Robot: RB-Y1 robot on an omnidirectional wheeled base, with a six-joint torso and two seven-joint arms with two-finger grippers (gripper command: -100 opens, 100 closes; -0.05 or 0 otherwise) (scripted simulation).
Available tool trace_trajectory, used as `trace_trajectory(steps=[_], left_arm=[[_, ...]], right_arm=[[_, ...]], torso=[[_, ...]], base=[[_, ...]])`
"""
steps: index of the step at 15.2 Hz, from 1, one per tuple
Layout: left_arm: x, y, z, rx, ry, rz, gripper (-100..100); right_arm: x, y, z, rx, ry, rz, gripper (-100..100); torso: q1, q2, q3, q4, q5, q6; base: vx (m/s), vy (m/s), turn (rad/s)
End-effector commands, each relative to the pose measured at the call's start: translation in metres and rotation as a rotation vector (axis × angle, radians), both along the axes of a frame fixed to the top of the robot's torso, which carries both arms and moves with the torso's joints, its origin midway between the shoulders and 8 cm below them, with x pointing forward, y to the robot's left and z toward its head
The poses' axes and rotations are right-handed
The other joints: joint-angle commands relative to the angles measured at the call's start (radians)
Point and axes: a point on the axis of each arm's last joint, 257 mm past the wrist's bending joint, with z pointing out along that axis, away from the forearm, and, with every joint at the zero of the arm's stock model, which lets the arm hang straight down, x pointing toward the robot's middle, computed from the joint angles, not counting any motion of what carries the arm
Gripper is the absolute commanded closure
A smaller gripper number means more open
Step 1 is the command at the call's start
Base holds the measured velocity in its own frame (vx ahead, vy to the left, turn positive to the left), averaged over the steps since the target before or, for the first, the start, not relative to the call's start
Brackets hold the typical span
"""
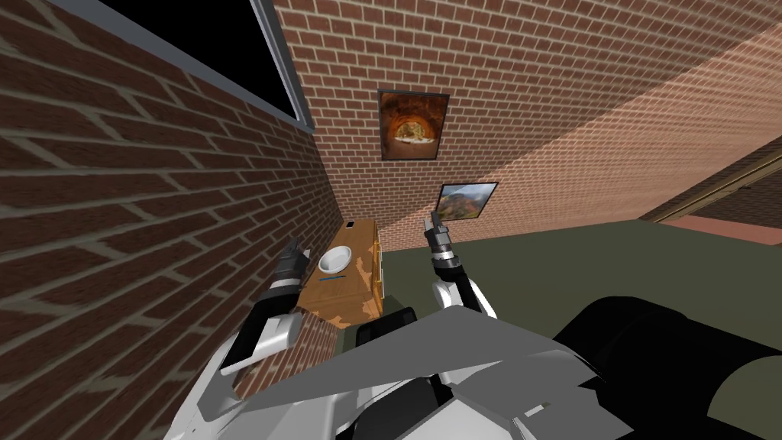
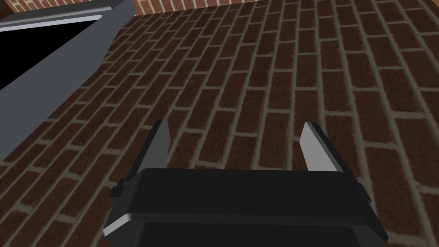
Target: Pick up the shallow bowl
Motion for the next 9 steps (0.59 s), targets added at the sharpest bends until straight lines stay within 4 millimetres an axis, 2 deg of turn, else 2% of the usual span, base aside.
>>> trace_trajectory(steps=[1, 5, 6, 8, 9], left_arm=[[0.007, 0.006, -0.014, -0.002, 0.051, 0.014, -100], [0.016, 0.016, -0.030, -0.005, 0.114, 0.033, -100], [0.024, 0.024, -0.039, -0.005, 0.144, 0.047, -100], [0.024, 0.026, -0.047, -0.008, 0.175, 0.053, -100], [0.031, 0.034, -0.054, -0.010, 0.202, 0.067, -100]], right_arm=[[0.000, 0.000, 0.000, 0.000, 0.000, 0.000, 0], [0.000, 0.000, 0.000, 0.000, 0.000, 0.000, 0], [0.000, 0.000, 0.000, 0.000, 0.000, 0.000, 0], [0.000, 0.000, 0.000, 0.000, 0.000, 0.000, 0], [0.000, 0.000, 0.000, 0.000, 0.000, 0.000, 0]], torso=[[0.000, 0.000, 0.000, 0.000, 0.000, 0.000], [0.000, 0.000, 0.000, 0.000, 0.000, 0.000], [0.000, 0.000, 0.000, 0.000, 0.000, 0.000], [0.000, 0.000, 0.000, 0.000, 0.000, 0.000], [0.000, 0.000, 0.000, 0.000, 0.000, 0.000]], base=[[-0.013, 0.014, -0.086], [-0.011, 0.011, -0.060], [-0.015, 0.009, -0.075], [-0.014, 0.013, -0.062], [-0.014, 0.015, -0.092]])
